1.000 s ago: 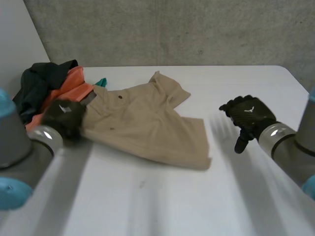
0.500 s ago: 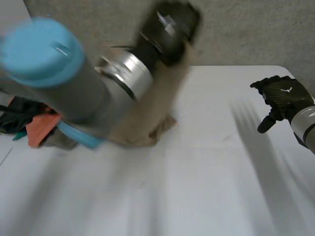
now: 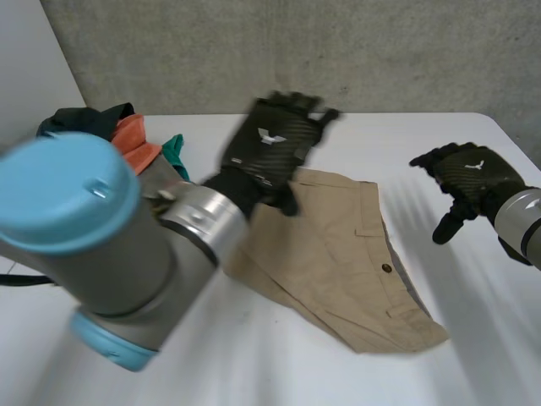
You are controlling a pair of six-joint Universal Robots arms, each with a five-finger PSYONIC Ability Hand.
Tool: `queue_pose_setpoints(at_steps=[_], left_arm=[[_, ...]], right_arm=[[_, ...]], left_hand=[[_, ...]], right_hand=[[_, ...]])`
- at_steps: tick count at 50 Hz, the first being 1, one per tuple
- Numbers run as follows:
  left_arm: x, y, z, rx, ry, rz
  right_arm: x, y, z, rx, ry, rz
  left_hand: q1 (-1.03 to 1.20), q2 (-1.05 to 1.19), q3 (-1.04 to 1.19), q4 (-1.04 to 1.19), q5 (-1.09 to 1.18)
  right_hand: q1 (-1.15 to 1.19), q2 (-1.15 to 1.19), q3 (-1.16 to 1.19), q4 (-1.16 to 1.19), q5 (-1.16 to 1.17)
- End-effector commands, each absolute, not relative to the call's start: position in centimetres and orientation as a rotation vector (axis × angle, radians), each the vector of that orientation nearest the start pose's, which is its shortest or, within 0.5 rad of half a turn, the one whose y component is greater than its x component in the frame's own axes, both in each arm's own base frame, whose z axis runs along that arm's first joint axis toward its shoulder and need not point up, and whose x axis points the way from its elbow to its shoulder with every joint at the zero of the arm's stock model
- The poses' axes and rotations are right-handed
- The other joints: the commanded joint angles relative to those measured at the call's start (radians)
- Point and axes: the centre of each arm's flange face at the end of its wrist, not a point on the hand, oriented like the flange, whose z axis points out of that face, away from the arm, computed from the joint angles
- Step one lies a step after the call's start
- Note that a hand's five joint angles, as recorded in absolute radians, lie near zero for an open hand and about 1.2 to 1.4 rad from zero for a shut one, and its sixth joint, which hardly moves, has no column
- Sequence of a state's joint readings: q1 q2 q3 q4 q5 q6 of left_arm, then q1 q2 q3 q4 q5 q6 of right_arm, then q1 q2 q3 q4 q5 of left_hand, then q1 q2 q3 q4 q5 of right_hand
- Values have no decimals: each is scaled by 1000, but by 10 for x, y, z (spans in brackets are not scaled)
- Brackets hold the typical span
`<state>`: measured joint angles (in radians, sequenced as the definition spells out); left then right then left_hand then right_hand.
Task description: Fold the laundry.
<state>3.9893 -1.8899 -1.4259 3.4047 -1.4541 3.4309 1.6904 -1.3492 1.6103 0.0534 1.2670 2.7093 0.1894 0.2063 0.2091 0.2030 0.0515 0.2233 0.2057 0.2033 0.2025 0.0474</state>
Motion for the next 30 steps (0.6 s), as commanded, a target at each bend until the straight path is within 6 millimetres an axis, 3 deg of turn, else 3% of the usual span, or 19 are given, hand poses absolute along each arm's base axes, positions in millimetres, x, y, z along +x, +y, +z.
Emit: queue_pose_setpoints(at_steps=[1, 7, 15, 24, 30], left_arm=[[-310, -217, 252, 1302, 2177, -2199], [-292, -240, 220, 1401, 2324, -1972], [-301, -259, 184, 1525, 2443, -1903], [-324, -267, 156, 1634, 2377, -2009], [-339, -276, 142, 1651, 2285, -2098]], right_arm=[[204, -247, 226, -1159, 2359, -1578], [203, -209, 204, -1355, 2415, -1333], [206, -199, 182, -1315, 2404, -1431], [203, -192, 156, -1295, 2393, -1481], [203, -190, 143, -1294, 2365, -1525]], left_hand=[[-15, -32, -35, -28, -51], [-15, -32, -35, -28, -51], [109, 92, 89, 95, 72], [138, 122, 119, 125, 102], [290, 274, 271, 277, 254]], right_hand=[[-49, -31, -29, -28, -47], [10, 27, 30, 31, 11], [86, 104, 106, 107, 88], [303, 321, 323, 324, 305], [400, 418, 420, 421, 402]])
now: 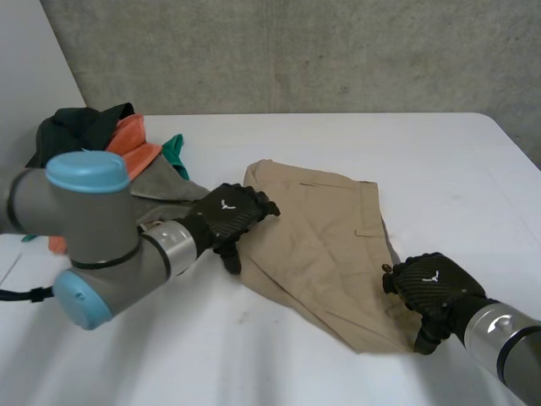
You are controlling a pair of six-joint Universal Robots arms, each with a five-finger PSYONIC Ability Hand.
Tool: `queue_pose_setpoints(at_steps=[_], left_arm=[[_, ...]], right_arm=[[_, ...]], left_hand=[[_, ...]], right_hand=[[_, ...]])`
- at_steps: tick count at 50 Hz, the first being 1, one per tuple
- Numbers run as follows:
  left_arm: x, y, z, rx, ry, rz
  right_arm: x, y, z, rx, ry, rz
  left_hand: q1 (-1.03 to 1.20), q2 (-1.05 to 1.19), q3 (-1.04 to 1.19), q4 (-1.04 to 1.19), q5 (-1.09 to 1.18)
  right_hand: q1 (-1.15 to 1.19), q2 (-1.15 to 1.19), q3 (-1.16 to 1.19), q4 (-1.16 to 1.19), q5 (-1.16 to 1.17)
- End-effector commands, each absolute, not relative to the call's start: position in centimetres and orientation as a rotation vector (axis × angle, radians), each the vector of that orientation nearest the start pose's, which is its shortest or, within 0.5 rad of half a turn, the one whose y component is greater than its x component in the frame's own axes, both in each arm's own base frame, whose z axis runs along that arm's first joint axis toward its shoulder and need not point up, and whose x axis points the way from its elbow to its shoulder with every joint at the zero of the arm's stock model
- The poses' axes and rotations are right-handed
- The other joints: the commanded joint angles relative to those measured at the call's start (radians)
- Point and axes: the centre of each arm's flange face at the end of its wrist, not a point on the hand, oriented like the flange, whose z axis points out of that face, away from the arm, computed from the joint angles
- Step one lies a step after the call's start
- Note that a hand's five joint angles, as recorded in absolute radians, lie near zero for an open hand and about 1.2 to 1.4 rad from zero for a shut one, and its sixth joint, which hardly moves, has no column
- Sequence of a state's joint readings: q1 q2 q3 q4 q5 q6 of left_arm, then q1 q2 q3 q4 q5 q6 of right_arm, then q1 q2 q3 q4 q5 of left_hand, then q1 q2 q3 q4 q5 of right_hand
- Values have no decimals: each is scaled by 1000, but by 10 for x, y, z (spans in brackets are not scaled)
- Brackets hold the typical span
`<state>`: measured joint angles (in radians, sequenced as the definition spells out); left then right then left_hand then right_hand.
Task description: Fold the laundry.
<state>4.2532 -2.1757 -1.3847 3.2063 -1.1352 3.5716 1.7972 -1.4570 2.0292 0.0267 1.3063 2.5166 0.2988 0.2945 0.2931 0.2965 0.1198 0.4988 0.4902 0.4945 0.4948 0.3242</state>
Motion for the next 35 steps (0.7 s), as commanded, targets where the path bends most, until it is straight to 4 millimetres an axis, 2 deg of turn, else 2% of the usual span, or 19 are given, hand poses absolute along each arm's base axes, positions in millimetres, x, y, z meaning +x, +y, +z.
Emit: queue_pose_setpoints(at_steps=[1, 3, 10, 11, 12, 13, 14, 15, 19, 20, 23, 24, 27, 28, 31, 32, 35], left_arm=[[-341, -277, 141, 1652, 2281, -2102], [-343, -279, 136, 1658, 2281, -2101], [-349, -284, 117, 1697, 2303, -2016], [-350, -284, 115, 1706, 2303, -2005], [-351, -284, 115, 1721, 2291, -1991], [-351, -284, 115, 1730, 2283, -1980], [-351, -284, 116, 1729, 2276, -1973], [-351, -286, 121, 1722, 2262, -1974], [-346, -286, 163, 1601, 2187, -2025], [-342, -284, 186, 1530, 2152, -2072], [-336, -276, 223, 1428, 2097, -2162], [-331, -269, 246, 1382, 2061, -2220], [-324, -257, 277, 1349, 1997, -2302], [-318, -247, 294, 1332, 1972, -2333], [-307, -227, 319, 1327, 1951, -2352], [-299, -214, 331, 1328, 1960, -2337], [-284, -194, 348, 1328, 1995, -2293]], right_arm=[[203, -189, 142, -1296, 2363, -1524], [203, -189, 138, -1296, 2365, -1520], [204, -191, 127, -1292, 2365, -1517], [204, -192, 127, -1292, 2363, -1525], [204, -194, 128, -1291, 2357, -1545], [204, -196, 129, -1288, 2352, -1562], [205, -197, 131, -1287, 2345, -1578], [205, -199, 133, -1285, 2341, -1593], [206, -206, 157, -1249, 2309, -1718], [206, -207, 172, -1224, 2291, -1771], [206, -209, 198, -1202, 2255, -1847], [207, -210, 215, -1191, 2226, -1894], [207, -209, 242, -1181, 2185, -1942], [207, -208, 257, -1181, 2161, -1965], [205, -208, 282, -1176, 2135, -2009], [204, -208, 296, -1173, 2118, -2035], [204, -208, 319, -1203, 2080, -2075]], left_hand=[[193, 198, 199, 196, 198], [220, 224, 225, 222, 224], [604, 608, 610, 606, 608], [668, 673, 674, 671, 673], [878, 883, 884, 881, 883], [1000, 1004, 1005, 1002, 1004], [1096, 1101, 1102, 1099, 1101], [1097, 1102, 1103, 1100, 1102], [1097, 1102, 1103, 1100, 1102], [1097, 1102, 1103, 1100, 1102], [1097, 1102, 1103, 1100, 1102], [1097, 1102, 1103, 1100, 1102], [1097, 1102, 1103, 1100, 1102], [1097, 1102, 1103, 1100, 1102], [1097, 1102, 1103, 1100, 1102], [1097, 1102, 1103, 1100, 1102], [1097, 1102, 1103, 1100, 1102]], right_hand=[[139, 148, 144, 143, 140], [163, 172, 167, 167, 163], [395, 403, 399, 399, 395], [468, 476, 472, 472, 468], [791, 800, 795, 795, 791], [896, 905, 901, 900, 896], [897, 906, 902, 901, 897], [897, 906, 902, 901, 898], [897, 906, 902, 901, 898], [897, 906, 902, 901, 898], [897, 906, 902, 901, 898], [897, 906, 902, 901, 898], [897, 906, 902, 901, 898], [897, 906, 902, 901, 898], [897, 906, 902, 901, 898], [897, 906, 902, 901, 898], [897, 906, 902, 901, 898]])
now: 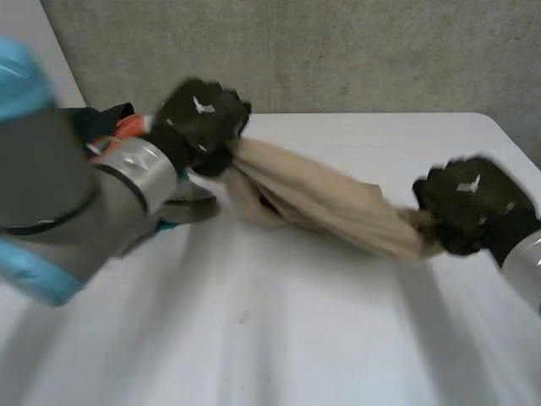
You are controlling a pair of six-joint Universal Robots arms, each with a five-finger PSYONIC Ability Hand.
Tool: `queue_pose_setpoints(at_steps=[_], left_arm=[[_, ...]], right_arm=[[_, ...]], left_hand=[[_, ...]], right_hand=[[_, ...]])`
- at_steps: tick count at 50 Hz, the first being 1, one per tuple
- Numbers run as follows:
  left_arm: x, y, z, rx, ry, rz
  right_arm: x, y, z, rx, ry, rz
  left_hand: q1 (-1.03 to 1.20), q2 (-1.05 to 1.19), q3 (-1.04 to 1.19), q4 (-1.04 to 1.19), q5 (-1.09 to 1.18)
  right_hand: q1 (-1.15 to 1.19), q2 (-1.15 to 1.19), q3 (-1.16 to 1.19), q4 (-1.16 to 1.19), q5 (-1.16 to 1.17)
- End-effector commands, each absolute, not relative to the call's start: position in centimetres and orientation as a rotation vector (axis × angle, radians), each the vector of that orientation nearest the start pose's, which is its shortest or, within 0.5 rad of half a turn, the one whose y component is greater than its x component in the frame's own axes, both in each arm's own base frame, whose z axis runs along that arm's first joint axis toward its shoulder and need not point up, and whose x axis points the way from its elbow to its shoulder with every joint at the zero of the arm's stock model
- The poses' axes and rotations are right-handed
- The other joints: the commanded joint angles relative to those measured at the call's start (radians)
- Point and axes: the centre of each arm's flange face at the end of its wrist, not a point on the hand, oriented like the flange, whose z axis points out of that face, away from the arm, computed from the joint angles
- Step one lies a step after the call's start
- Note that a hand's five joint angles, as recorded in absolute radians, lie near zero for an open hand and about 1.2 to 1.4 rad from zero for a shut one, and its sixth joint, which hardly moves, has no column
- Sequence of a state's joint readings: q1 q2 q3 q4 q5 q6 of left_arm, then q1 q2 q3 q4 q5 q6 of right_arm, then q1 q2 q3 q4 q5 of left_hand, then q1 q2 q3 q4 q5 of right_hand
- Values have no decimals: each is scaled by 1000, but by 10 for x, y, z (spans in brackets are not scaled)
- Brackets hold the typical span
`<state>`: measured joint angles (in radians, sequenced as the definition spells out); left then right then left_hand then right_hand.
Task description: Fold the laundry.
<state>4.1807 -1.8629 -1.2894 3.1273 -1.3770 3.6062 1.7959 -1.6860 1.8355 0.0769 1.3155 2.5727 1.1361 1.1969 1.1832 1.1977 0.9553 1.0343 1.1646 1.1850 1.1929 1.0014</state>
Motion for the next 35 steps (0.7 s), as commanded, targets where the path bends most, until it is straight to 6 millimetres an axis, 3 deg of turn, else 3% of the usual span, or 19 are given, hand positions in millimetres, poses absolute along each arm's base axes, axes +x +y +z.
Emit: queue_pose_setpoints(at_steps=[1, 6, 11, 17, 20, 23, 26, 29, 30, 31, 34, 35], left_arm=[[-280, -190, 351, 1325, 2009, -2276], [-261, -178, 356, 1289, 2146, -2143], [-257, -184, 343, 1234, 2305, -2048], [-264, -225, 293, 1194, 2485, -1851], [-274, -251, 270, 1204, 2518, -1804], [-288, -278, 263, 1204, 2477, -1875], [-296, -301, 273, 1165, 2379, -2013], [-309, -327, 309, 1070, 2152, -2314], [-311, -331, 322, 1036, 2075, -2406], [-314, -336, 348, 958, 1927, -2574], [-315, -338, 383, 827, 1716, -2789], [-314, -334, 406, 745, 1574, -2911]], right_arm=[[204, -209, 325, -1211, 2075, -2091], [201, -219, 341, -1274, 2102, -2086], [207, -232, 328, -1347, 2169, -1951], [230, -249, 289, -1370, 2228, -1760], [243, -266, 269, -1300, 2256, -1762], [254, -279, 261, -1241, 2242, -1815], [264, -310, 269, -1097, 2175, -2009], [269, -340, 302, -852, 2018, -2278], [270, -346, 315, -781, 1959, -2344], [269, -355, 339, -641, 1826, -2469], [267, -362, 378, -465, 1579, -2623], [266, -363, 398, -392, 1440, -2685]], left_hand=[[260, 199, 213, 199, 266], [260, 199, 213, 199, 266], [260, 199, 213, 199, 266], [260, 199, 213, 199, 266], [260, 199, 213, 199, 266], [260, 199, 213, 199, 266], [260, 199, 213, 199, 266], [260, 199, 213, 199, 266], [260, 199, 213, 199, 266], [260, 199, 213, 199, 266], [260, 199, 213, 199, 266], [260, 199, 213, 199, 266]], right_hand=[[362, 232, 211, 203, 220], [362, 232, 211, 203, 220], [362, 232, 211, 203, 220], [362, 232, 211, 203, 220], [362, 232, 211, 203, 220], [362, 232, 211, 203, 220], [362, 232, 211, 203, 220], [362, 232, 211, 203, 220], [362, 232, 211, 203, 220], [362, 232, 211, 203, 220], [362, 232, 211, 203, 220], [362, 232, 211, 203, 220]])
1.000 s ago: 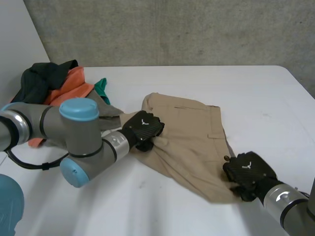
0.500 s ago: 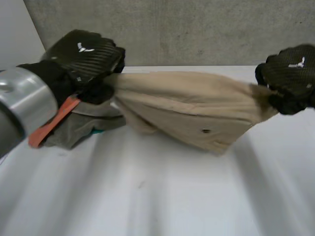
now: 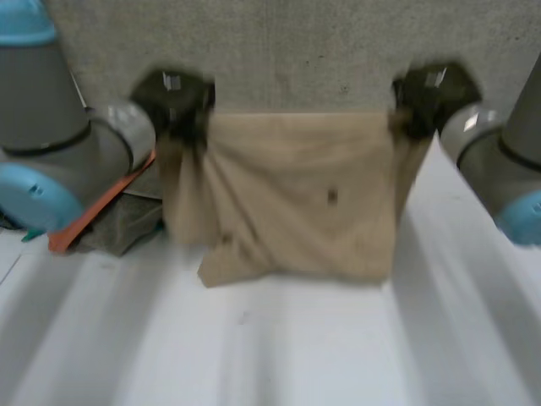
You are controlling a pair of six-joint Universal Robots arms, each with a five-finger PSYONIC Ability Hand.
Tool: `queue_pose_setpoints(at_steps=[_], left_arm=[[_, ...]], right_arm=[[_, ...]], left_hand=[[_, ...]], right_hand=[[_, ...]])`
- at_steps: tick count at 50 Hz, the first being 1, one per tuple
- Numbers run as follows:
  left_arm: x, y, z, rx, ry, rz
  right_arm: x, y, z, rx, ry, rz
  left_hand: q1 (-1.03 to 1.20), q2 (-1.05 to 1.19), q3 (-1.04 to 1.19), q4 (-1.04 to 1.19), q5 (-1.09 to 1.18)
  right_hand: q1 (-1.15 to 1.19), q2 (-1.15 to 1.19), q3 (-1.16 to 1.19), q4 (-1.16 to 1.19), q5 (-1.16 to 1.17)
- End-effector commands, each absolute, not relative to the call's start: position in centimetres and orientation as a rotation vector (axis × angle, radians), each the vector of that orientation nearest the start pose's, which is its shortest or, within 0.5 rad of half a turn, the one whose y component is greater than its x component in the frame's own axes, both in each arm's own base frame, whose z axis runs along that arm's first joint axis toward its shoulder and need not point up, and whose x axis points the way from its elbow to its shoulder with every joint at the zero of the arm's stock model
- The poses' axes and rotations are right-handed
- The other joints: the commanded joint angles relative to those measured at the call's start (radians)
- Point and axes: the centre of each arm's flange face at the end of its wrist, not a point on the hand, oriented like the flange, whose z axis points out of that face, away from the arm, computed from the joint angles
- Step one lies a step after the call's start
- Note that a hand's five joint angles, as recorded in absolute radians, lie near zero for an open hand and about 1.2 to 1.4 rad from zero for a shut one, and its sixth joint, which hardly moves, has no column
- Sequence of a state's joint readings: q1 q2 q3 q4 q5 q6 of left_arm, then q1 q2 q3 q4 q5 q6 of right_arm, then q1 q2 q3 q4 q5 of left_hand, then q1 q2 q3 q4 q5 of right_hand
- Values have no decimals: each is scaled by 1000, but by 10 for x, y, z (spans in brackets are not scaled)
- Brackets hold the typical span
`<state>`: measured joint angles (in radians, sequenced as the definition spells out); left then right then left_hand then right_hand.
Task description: Fold the laundry.
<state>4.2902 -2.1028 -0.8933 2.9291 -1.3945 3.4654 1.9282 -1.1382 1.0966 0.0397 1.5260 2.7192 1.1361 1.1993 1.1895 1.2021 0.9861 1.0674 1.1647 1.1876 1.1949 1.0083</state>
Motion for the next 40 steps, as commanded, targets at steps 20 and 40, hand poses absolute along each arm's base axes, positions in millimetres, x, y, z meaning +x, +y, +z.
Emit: queue_pose_setpoints(at_steps=[20, 40], left_arm=[[-305, -273, 245, 1004, 2329, -2310], [-276, -199, 207, 1111, 2512, -1851]], right_arm=[[278, -346, 256, -932, 1932, -2056], [251, -302, 163, -1055, 2303, -1697]], left_hand=[[260, 197, 207, 194, 236], [-732, -795, -785, -798, -756]], right_hand=[[329, 232, 209, 201, 213], [-837, -934, -957, -964, -952]])
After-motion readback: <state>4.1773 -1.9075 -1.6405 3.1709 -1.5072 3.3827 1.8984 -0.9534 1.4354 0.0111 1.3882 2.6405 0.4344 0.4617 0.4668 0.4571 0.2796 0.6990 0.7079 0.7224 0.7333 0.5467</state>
